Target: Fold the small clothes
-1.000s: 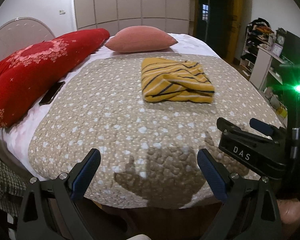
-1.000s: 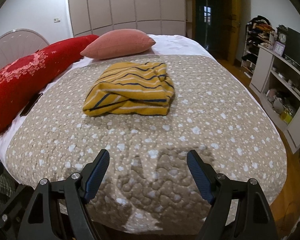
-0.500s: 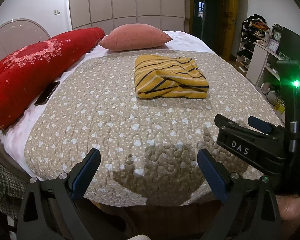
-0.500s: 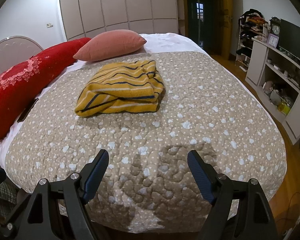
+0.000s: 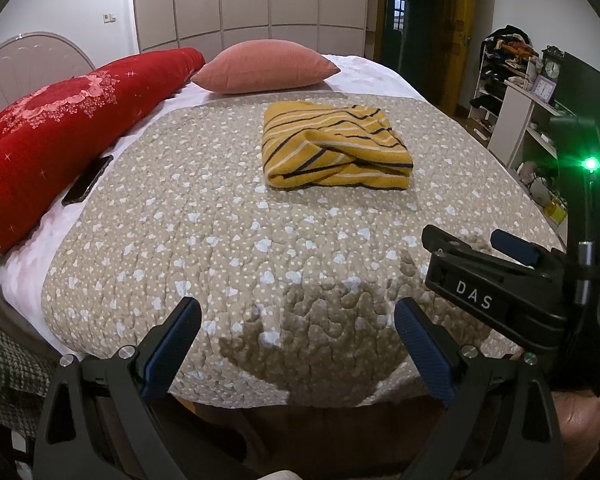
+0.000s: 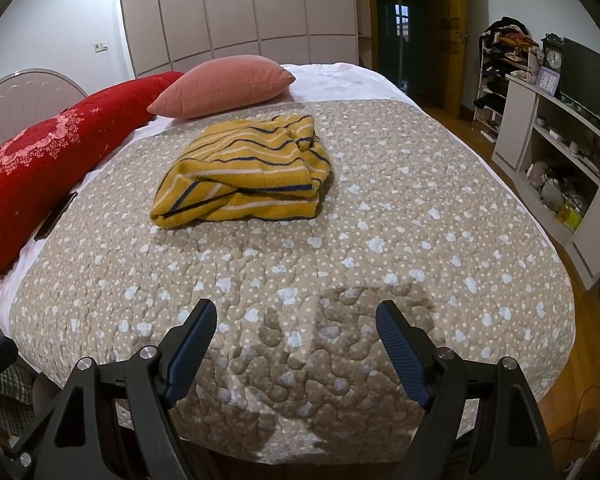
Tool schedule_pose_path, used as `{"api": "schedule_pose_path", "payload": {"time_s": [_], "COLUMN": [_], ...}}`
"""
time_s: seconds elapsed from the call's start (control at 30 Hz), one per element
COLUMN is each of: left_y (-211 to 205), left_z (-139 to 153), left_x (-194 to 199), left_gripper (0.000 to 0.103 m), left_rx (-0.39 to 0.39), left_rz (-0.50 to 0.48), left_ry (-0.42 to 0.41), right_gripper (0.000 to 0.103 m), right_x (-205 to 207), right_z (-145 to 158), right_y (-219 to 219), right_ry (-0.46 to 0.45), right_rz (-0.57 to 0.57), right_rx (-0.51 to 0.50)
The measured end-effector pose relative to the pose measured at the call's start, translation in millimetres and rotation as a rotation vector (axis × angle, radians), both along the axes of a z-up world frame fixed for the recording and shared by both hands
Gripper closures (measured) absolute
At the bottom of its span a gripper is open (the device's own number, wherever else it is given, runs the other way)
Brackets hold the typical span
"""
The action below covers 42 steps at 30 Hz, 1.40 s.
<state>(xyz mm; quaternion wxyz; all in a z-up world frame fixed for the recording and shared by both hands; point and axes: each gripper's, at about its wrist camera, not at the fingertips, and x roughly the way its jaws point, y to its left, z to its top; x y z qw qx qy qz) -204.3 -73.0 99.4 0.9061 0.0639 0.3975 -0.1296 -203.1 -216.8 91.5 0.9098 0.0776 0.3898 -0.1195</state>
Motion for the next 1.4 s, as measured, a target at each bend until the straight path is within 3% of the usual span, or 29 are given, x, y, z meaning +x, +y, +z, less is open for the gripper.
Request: {"api": "schedule_pose_path", "payload": {"time_s": [1.4], "left_y": [1.0], "left_z": [-8.9], "left_x": [4.3], "left_gripper": [0.006], "left_rx": [-0.006], "left_rz": [-0.004], "left_ry": [0.042], "right_gripper": [0.016], "right_x": [-0.7], "right_z": [-5.8], "right_y": [1.1], "right_ry": [0.002], "right_rz": [0.007], "right_rx": [-0.005]}}
